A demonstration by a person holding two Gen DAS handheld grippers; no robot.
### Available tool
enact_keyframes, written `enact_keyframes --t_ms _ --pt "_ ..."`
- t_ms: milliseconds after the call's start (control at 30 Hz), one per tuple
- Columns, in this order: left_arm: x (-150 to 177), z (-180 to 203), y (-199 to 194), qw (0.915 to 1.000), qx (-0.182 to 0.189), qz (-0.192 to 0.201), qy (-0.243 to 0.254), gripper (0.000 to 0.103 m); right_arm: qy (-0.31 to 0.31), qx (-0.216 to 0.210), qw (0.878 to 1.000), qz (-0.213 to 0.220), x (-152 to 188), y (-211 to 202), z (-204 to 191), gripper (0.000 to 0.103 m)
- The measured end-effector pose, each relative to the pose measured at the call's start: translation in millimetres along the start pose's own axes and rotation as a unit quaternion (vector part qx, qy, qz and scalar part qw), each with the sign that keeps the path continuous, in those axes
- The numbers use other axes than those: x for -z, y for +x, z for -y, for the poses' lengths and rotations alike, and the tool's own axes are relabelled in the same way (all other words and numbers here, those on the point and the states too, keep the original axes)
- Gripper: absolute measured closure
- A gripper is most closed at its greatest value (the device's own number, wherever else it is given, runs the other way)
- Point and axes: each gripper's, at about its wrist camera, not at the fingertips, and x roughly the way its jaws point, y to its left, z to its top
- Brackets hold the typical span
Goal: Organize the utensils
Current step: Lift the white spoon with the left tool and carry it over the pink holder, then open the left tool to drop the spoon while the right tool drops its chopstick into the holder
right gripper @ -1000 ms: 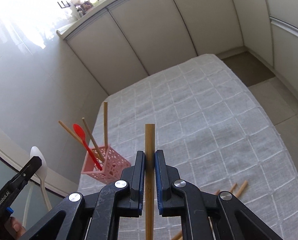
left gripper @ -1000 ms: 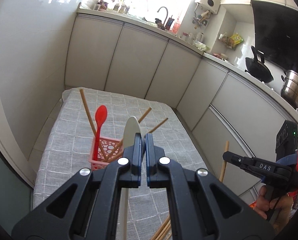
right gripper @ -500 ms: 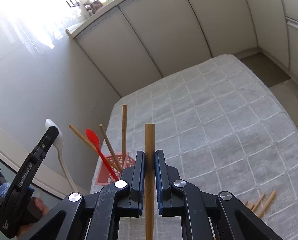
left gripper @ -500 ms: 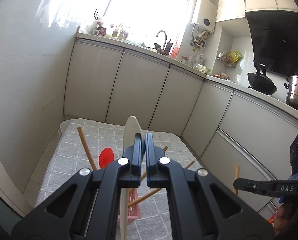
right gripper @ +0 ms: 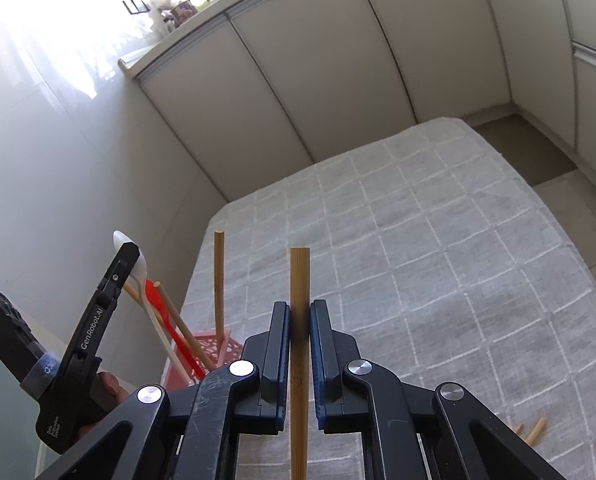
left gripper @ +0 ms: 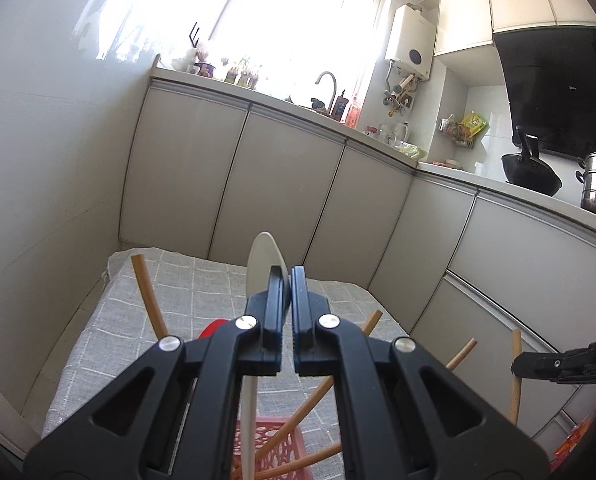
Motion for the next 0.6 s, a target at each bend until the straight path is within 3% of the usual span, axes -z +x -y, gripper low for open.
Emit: enact_keyframes --t_ms 300,433,600 --pt "14 -5 1 0.9993 -0.001 -0.035 0.010 0.098 -0.012 0.001 1.000 0.003 5 1 -10 0.094" --pt "11 -4 -8 0.9981 -0.013 -0.061 0.004 0.081 -0.012 -0.007 1.000 0.022 3 -9 -15 0.094" --pt "0 -2 -26 0.9934 -0.039 -0.108 0.008 0.069 -0.017 -0.016 0.998 0.061 -1 -25 -32 0.094"
